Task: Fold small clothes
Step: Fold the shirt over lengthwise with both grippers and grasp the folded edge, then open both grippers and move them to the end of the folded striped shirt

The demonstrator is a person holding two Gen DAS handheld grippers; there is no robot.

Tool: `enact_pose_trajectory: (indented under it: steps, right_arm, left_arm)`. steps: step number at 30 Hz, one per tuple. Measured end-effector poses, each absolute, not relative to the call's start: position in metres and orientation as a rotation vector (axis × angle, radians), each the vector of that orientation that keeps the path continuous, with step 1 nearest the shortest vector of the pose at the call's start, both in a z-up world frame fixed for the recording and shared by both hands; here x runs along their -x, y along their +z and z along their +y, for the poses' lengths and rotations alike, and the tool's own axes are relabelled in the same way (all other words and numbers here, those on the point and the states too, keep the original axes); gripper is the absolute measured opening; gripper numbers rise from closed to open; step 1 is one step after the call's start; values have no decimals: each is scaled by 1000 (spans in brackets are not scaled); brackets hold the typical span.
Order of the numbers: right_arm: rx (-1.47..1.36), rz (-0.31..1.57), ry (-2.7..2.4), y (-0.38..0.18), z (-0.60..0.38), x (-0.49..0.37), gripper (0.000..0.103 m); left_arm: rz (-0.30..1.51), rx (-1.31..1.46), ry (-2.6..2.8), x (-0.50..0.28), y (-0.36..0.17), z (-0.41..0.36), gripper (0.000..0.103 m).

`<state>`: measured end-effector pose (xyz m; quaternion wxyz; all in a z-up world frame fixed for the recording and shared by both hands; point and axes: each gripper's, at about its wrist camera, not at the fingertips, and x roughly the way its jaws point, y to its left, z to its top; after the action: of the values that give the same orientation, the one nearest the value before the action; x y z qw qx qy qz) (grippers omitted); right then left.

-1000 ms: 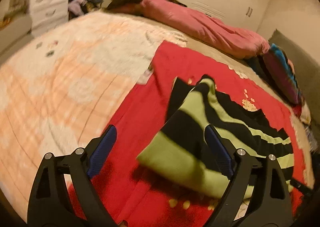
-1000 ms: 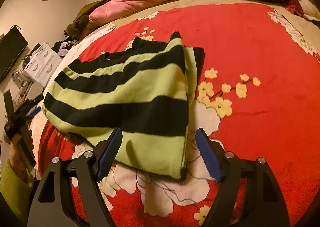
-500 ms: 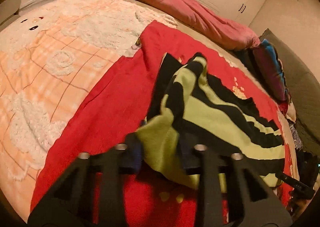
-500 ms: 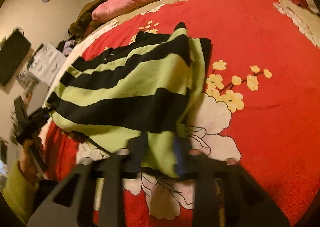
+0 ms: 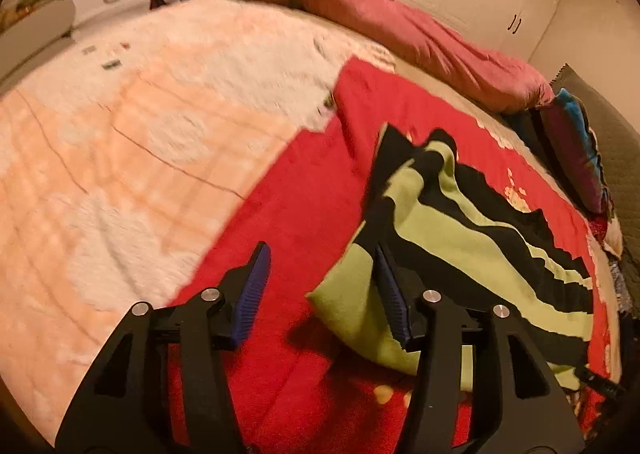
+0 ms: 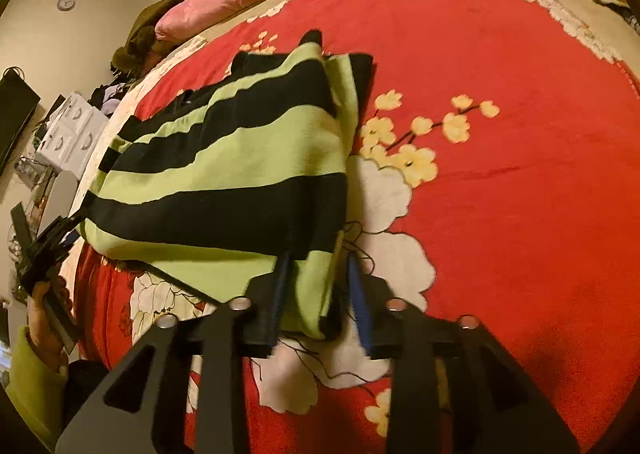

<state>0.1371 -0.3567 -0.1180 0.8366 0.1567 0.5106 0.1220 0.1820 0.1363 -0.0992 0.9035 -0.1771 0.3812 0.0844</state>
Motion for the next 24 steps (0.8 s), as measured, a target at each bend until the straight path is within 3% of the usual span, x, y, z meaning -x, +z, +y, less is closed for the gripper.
enact_pose_trajectory:
  steps: [3, 6, 13, 16, 20, 24]
  right_arm:
    - [-323, 1041, 240, -106, -362, -133, 40]
    - [-306, 975, 231, -87, -362, -129, 50]
    - [-216, 876, 287, -53, -332, -134, 66]
    - [-177, 854, 316, -45, -313, -135, 73]
    - [-146, 827, 336, -35, -295, -131, 88]
    - [-113, 804, 352, -27, -283, -126, 92]
  left_arm:
    - [744, 328, 195, -175, -85, 132, 46]
    - [717, 301, 187, -173, -73, 123, 55]
    - [713, 223, 153, -169, -64, 99, 64]
    - [723, 211, 141, -167, -63, 93, 78]
    - [733, 194, 128, -165, -63, 87, 83]
    - [735, 194, 127, -162, -61, 85, 88]
